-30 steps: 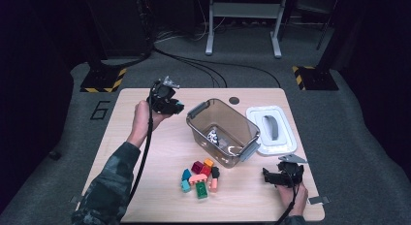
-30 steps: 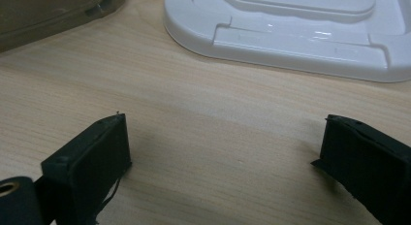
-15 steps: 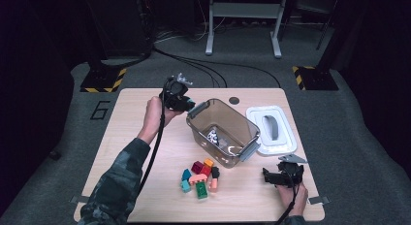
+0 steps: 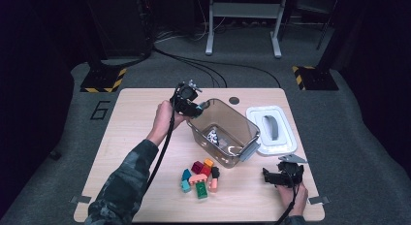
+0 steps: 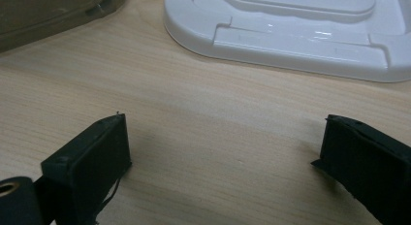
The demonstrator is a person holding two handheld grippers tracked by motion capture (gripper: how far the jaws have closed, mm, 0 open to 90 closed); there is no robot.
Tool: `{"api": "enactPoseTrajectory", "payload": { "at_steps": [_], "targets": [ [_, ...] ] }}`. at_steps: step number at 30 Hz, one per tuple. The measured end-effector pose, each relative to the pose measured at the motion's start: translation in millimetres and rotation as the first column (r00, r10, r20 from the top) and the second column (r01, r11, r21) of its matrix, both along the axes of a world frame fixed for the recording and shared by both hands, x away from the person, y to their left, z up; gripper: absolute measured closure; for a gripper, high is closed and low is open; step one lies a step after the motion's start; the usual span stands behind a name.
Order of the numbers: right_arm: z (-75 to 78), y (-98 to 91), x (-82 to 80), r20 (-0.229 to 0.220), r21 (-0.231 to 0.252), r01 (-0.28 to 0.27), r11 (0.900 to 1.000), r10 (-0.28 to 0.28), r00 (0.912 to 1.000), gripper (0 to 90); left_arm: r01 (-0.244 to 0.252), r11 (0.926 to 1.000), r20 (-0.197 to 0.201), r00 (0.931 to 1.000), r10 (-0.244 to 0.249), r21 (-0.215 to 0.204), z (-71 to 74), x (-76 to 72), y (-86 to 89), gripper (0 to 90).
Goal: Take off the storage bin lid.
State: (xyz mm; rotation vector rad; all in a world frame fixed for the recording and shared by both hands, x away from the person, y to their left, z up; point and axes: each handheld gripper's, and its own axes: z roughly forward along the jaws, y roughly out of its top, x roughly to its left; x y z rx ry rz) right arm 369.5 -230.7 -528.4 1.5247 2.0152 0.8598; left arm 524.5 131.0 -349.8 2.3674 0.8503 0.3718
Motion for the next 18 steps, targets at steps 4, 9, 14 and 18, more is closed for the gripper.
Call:
{"api": "enactPoseTrajectory", "payload": {
  "at_steps": [4, 9, 14, 18],
  "targets": [
    [0.0, 0.0, 0.0, 0.000, 0.001, 0.000, 1.0000, 0.000, 1.0000, 2.9, 0.006, 1.0000, -0.028, 0.9996, -0.006, -0.002, -7.2, 0.7, -1.1, 67.5],
    [0.0, 0.0, 0.0, 0.000, 0.000, 0.000, 1.0000, 0.000, 1.0000, 2.9, 0.013, 0.9999, -0.059, 0.9982, -0.012, 0.012, -14.4, 1.0, -1.7, 67.4],
    [0.0, 0.0, 0.0, 0.001, 0.000, -0.001, 1.0000, 0.001, 1.0000, 2.9, 0.008, 0.9997, -0.089, 0.9960, -0.006, 0.022, -21.7, 2.6, 0.8, 67.3],
    [0.0, 0.0, 0.0, 0.000, 0.000, 0.000, 1.0000, 0.000, 1.0000, 2.9, 0.004, 0.9996, -0.101, 0.9949, -0.001, 0.029, -24.9, 2.5, 1.8, 67.2]
  ]
}}
